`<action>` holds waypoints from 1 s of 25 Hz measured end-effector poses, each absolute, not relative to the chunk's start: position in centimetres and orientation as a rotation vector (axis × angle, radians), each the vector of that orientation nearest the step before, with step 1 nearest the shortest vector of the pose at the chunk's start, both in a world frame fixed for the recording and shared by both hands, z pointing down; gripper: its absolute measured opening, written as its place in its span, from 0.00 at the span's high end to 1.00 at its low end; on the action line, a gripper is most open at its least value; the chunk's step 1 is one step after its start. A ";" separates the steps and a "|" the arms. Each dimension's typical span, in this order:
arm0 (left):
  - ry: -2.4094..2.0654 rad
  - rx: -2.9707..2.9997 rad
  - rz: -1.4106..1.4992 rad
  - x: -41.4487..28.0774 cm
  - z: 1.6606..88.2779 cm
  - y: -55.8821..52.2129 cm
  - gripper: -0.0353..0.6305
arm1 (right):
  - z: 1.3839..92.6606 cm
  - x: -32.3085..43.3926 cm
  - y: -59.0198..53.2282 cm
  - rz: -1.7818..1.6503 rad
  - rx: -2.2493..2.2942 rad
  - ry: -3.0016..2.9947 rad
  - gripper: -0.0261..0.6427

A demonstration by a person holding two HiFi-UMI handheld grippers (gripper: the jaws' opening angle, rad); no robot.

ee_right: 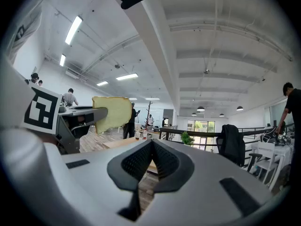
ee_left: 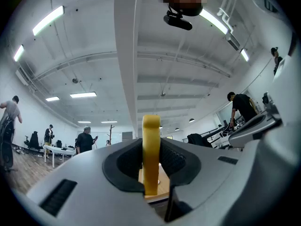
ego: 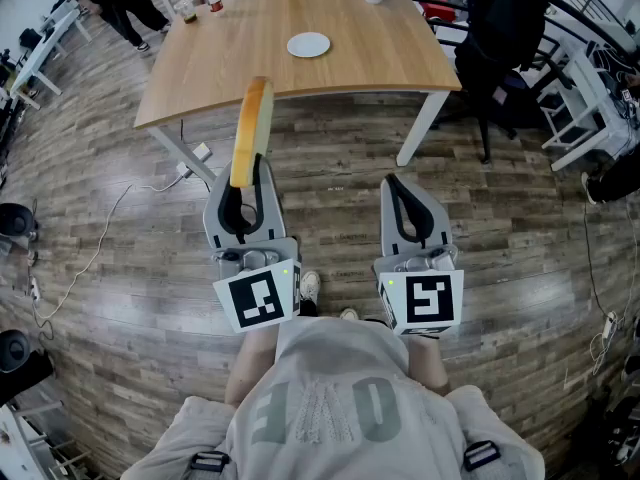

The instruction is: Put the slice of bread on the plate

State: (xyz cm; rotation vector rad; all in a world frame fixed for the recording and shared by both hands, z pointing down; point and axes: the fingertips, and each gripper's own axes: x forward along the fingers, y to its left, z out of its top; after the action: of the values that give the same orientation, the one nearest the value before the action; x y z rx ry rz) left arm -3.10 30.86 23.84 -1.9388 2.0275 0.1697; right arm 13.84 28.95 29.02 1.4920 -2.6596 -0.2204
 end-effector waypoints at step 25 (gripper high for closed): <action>2.096 -1.922 0.241 -16.8 25.1 23.9 0.81 | 30.3 5.9 21.8 -0.235 1.643 -2.502 0.93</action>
State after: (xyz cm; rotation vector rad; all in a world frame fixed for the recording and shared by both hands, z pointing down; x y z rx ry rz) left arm -16.76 23.90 25.14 -1.9215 2.0960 0.2415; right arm 5.91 21.81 30.31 1.6428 -2.5021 -0.2346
